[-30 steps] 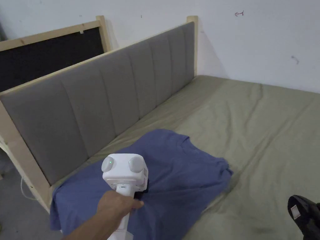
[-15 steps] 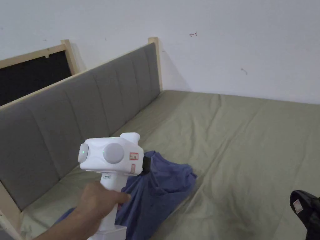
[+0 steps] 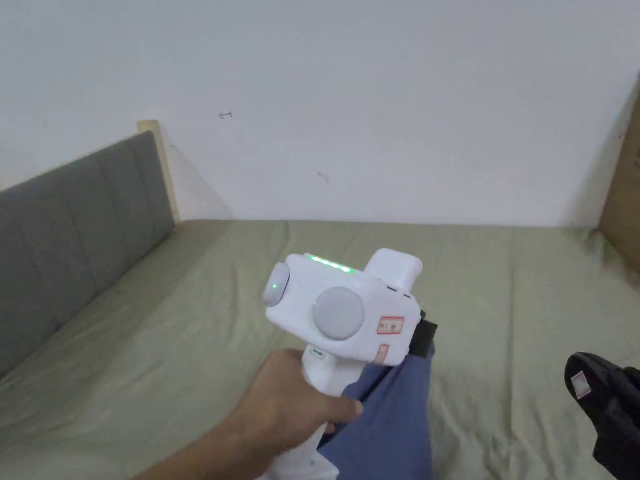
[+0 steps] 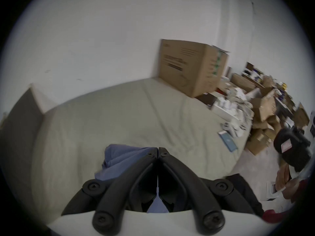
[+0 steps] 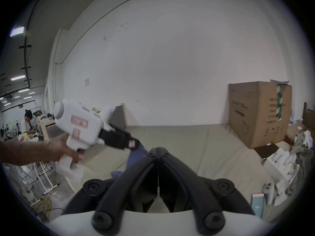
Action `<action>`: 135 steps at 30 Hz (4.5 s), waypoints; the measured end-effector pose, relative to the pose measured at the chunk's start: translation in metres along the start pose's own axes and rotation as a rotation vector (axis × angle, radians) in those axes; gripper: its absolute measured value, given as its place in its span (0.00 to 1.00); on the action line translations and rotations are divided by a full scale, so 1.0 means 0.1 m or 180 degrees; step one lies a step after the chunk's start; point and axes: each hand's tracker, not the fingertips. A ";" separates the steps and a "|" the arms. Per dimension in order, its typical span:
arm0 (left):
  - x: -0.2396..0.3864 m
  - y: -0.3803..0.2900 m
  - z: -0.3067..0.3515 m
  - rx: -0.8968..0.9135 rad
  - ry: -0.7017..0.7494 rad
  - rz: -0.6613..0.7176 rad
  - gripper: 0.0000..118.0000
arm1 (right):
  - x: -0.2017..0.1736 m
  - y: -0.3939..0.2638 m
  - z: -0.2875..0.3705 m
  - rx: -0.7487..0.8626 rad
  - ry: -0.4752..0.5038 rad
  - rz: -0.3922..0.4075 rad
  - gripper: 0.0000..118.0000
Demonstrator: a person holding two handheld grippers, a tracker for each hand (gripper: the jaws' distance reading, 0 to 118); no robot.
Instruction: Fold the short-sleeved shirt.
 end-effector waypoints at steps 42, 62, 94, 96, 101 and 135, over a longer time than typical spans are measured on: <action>-0.11 -2.11 2.07 0.1116 0.1737 0.0711 0.00 | -0.16 -0.40 0.25 -0.0229 -0.0090 -0.0030 0.00; -0.41 -2.12 1.64 0.0975 0.1455 0.1052 0.00 | -0.11 -0.27 -1.78 -0.1356 0.0326 0.0509 0.84; -0.96 -2.36 1.16 0.0525 0.1448 0.1503 0.00 | -0.39 -0.94 -3.90 -0.2399 0.0769 0.0251 0.06; -0.97 -2.31 1.12 0.0464 0.1473 0.1487 0.03 | -0.32 -0.63 -3.61 -0.2136 0.0774 0.0184 0.06; -1.03 -2.21 0.97 0.0442 0.1380 0.1471 0.06 | 0.12 0.05 -2.92 -0.1668 0.0653 -0.0021 0.06; -1.63 -0.91 0.07 -0.0068 0.0725 0.1695 0.01 | 0.91 0.58 -1.45 -0.1015 0.0244 -0.0358 0.06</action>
